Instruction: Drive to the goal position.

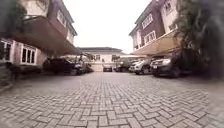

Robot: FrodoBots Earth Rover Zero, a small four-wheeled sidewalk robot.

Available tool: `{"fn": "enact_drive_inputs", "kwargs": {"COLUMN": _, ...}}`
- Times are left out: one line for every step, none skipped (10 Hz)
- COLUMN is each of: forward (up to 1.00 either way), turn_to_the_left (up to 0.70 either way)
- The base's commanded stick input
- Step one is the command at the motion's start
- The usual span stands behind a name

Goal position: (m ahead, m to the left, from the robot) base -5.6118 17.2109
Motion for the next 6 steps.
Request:
{"fn": "enact_drive_inputs", "kwargs": {"forward": 0.7, "turn_to_the_left": 0.0}}
{"fn": "enact_drive_inputs", "kwargs": {"forward": 0.7, "turn_to_the_left": 0.0}}
{"fn": "enact_drive_inputs", "kwargs": {"forward": 0.7, "turn_to_the_left": 0.0}}
{"fn": "enact_drive_inputs", "kwargs": {"forward": 0.7, "turn_to_the_left": 0.0}}
{"fn": "enact_drive_inputs", "kwargs": {"forward": 0.7, "turn_to_the_left": 0.0}}
{"fn": "enact_drive_inputs", "kwargs": {"forward": 0.7, "turn_to_the_left": 0.0}}
